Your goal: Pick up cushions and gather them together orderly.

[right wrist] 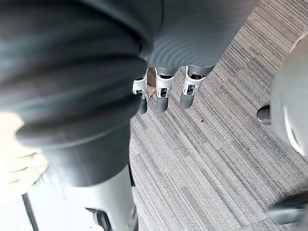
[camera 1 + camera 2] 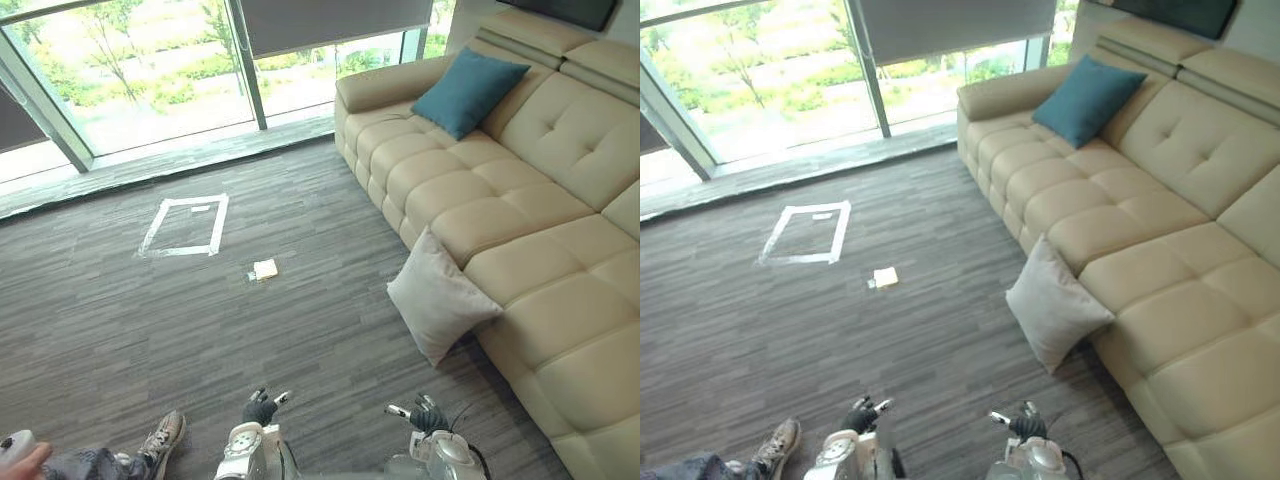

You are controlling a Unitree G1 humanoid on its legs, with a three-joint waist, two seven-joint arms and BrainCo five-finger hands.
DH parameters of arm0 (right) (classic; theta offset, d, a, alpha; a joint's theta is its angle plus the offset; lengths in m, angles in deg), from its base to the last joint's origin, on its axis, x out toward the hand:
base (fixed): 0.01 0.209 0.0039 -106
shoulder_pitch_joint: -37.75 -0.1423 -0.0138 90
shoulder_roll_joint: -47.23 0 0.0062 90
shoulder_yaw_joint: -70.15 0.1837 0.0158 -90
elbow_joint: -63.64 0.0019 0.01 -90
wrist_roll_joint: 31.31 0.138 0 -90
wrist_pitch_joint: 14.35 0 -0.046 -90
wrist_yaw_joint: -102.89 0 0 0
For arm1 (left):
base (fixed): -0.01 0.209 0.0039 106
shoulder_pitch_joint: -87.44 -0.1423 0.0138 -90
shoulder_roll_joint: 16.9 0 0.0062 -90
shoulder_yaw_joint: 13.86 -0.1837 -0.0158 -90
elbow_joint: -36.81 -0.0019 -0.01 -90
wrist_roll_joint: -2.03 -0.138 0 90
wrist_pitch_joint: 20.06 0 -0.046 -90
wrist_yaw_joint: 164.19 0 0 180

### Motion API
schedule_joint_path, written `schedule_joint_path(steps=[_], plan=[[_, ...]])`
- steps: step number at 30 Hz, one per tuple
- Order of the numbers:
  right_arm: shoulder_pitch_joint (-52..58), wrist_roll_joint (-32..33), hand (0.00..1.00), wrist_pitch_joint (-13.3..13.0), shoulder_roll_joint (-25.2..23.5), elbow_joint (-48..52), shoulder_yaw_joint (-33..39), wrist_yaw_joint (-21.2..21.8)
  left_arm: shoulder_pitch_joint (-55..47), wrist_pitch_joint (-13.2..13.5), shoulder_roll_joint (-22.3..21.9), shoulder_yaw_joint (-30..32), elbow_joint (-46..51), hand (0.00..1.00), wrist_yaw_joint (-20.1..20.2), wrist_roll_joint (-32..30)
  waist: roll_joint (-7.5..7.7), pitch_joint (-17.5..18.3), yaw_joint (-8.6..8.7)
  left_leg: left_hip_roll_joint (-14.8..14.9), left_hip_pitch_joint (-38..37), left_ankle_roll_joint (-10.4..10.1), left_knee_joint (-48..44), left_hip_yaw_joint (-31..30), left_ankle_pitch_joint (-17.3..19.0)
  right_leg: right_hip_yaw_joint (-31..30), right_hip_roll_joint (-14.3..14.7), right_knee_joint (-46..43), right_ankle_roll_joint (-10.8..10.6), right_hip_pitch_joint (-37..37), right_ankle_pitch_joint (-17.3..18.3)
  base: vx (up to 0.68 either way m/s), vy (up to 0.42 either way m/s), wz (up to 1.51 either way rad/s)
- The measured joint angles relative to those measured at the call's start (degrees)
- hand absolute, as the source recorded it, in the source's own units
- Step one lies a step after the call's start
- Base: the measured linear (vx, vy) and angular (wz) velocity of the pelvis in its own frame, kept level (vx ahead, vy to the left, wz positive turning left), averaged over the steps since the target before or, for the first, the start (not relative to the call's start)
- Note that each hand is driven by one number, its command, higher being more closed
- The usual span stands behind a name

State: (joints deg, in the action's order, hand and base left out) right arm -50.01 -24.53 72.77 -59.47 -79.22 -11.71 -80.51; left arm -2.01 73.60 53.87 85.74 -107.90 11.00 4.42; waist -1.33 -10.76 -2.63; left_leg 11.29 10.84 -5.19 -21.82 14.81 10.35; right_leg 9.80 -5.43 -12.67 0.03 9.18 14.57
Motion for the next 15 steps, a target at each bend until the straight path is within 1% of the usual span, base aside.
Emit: schedule_joint_path(steps=[1, 2, 3, 4, 5, 6, 7, 8, 9, 10, 11, 12, 13, 14, 15], plan=[[0.05, -0.08, 0.00, -0.01, 0.00, -0.27, -0.31, -0.06, 0.00, 0.09, 0.01, 0.01, -0.08, 0.00, 0.00, 0.01, -0.12, 0.15, -0.58, -1.32, 0.19, -1.13, 5.10, -4.74, -3.56, -2.04, -0.04, -0.05, -2.07, 0.16, 1.41, 0.44, 0.359, -1.08], [-0.05, -0.09, 0.00, 0.04, -0.07, -0.81, -0.69, -0.08, -0.06, 0.37, -0.19, 0.02, -0.16, 0.00, -0.04, 0.00, 0.21, 0.56, -0.83, -2.50, -0.24, -1.08, 4.66, -6.63, -8.01, -4.04, -0.53, -0.95, -3.18, 0.15, 2.76, 0.36, 0.324, -0.91], [0.04, -0.08, 0.00, 0.08, -0.82, -1.05, -1.15, -0.09, -0.09, 0.55, 0.95, 0.11, -0.28, 0.00, -0.13, -0.01, 2.31, 1.44, -0.79, -4.13, -0.59, 0.11, 3.70, -5.14, -6.07, -5.85, -2.12, -1.08, -3.84, 0.31, 3.25, 0.32, 0.245, -0.58], [0.24, -0.12, 0.00, 0.00, -1.11, -0.95, -1.17, -0.08, -0.09, 0.56, 1.21, 0.11, -0.40, 0.00, -0.16, 0.00, 3.04, 1.89, -0.47, -4.44, -0.55, 0.48, 3.30, -4.48, -5.25, -6.22, -2.69, -1.20, -3.90, 0.57, 3.17, 0.34, 0.196, -0.49], [1.16, -0.12, 0.00, 0.04, -1.69, -0.92, -1.57, -0.09, 0.26, 0.54, 1.47, 0.09, -0.74, 0.00, -0.16, -0.02, 4.36, 2.40, -0.45, -4.91, -0.81, 1.62, 0.77, -2.55, -3.07, -7.94, -4.14, -3.39, -4.11, -0.31, 2.76, 0.47, 0.319, -0.65], [1.33, -0.24, 0.00, 0.06, -1.66, -0.83, -1.73, -0.05, 1.03, 0.55, 1.47, -0.12, -1.70, 0.00, -0.07, -0.08, 4.71, 2.61, -0.80, -5.22, -2.20, 2.66, -1.18, -0.25, -0.36, -10.09, -5.41, -11.21, -4.67, -3.63, 2.42, 0.38, 0.280, -0.70], [1.26, -0.29, 0.00, 0.04, -1.68, -0.80, -1.74, -0.04, 1.18, 0.52, 1.49, -0.19, -2.05, 0.00, -0.05, -0.09, 4.74, 2.61, -0.80, -5.40, -2.79, 2.91, -1.35, 0.36, 0.26, -10.80, -5.65, -14.83, -4.93, -5.15, 2.16, 0.38, 0.321, -0.80], [0.78, -0.71, 0.00, -0.08, -1.71, 0.15, -1.76, 0.01, 1.35, 0.39, 1.64, -1.08, -3.02, 0.00, -0.07, -0.09, 4.46, 1.97, -0.27, -5.89, -6.17, 4.00, -1.05, 3.23, 2.49, -13.03, -7.17, -33.14, -5.92, -14.37, -2.95, 0.24, 0.182, -0.51], [0.71, -0.85, 0.00, -0.09, -1.67, 0.32, -1.76, 0.01, 1.51, 0.32, 1.69, -1.36, -3.19, 0.00, -0.09, -0.08, 4.11, 1.61, -0.19, -5.94, -7.24, 4.22, -0.95, 3.67, 3.00, -13.07, -7.40, -36.66, -6.28, -16.23, -3.62, 0.29, 0.217, -0.52], [0.50, -1.70, 0.00, -0.29, -1.52, 0.72, -1.75, 0.01, 1.76, -0.14, 1.80, -2.15, -3.41, 0.00, -0.16, -0.08, 4.10, 1.34, 0.09, -5.96, -9.76, 4.30, -0.55, 4.26, 3.96, -11.72, -7.71, -42.16, -6.35, -18.52, -3.76, 0.29, 0.149, -0.34], [0.48, -2.27, 0.00, -0.64, -1.49, 1.15, -1.76, 0.00, 1.49, -0.33, 2.00, -3.44, -3.75, 0.00, -0.25, -0.08, 4.01, 1.17, 0.32, -5.96, -14.54, 4.33, 2.46, 5.77, 4.41, -7.64, -8.07, -45.68, -6.15, -22.01, -3.65, 0.29, 0.128, -0.29], [0.48, -2.27, 0.00, -0.63, -1.51, 1.27, -1.75, 0.02, 1.47, -0.33, 2.05, -3.70, -3.92, 0.00, -0.30, -0.08, 3.99, 1.13, 0.31, -5.96, -15.58, 4.27, 3.62, 6.15, 4.44, -6.25, -8.05, -45.74, -5.93, -22.78, -3.47, 0.39, 0.119, -0.37], [0.42, -2.30, 0.00, -0.68, -1.48, 1.52, -1.55, 0.01, 1.42, -0.40, 2.10, -4.22, -4.42, 0.00, -0.32, -0.09, 3.88, 1.05, 0.40, -5.94, -19.10, 3.77, 7.30, 7.53, 4.13, -1.10, -8.08, -43.42, -4.72, -24.79, -2.11, 0.27, 0.045, -0.31], [0.39, -2.31, 0.00, -0.69, -1.46, 1.56, -1.49, 0.02, 1.34, -0.50, 2.10, -4.37, -4.44, 0.00, -0.32, -0.12, 3.85, 1.06, 0.44, -5.93, -20.04, 3.56, 8.31, 8.13, 4.01, 0.53, -8.06, -41.93, -4.58, -25.34, -1.88, 0.32, 0.019, -0.46], [0.22, -2.33, 0.00, -0.73, -1.40, 1.78, -1.36, 0.03, 1.27, -0.63, 2.08, -4.56, -4.50, 0.00, -0.27, -0.13, 3.78, 1.02, 0.75, -5.93, -21.85, 3.29, 10.49, 9.35, 3.86, 5.15, -7.96, -36.31, -3.85, -26.26, -1.63, 0.31, -0.040, -0.42]])
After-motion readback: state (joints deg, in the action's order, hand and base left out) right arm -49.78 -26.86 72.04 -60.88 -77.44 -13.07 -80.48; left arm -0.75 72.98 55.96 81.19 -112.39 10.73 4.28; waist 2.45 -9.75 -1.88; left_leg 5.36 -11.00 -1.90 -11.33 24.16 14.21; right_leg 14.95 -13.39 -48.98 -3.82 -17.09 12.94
